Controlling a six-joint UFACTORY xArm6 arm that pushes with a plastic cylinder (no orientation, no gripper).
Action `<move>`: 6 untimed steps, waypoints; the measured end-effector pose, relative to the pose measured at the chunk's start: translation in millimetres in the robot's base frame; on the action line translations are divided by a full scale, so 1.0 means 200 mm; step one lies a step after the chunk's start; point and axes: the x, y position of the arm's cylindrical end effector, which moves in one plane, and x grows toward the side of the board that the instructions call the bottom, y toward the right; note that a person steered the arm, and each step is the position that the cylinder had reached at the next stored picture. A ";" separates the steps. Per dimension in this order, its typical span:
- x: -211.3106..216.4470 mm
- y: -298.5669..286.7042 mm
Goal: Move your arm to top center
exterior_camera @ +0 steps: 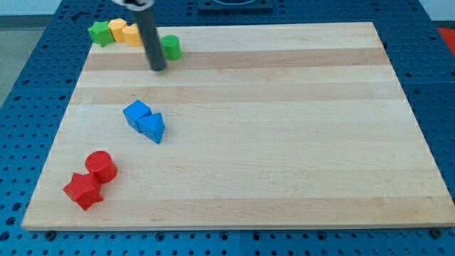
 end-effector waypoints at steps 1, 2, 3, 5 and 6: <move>-0.05 0.31; -0.25 0.54; -0.55 0.71; -0.59 0.70; -0.59 0.68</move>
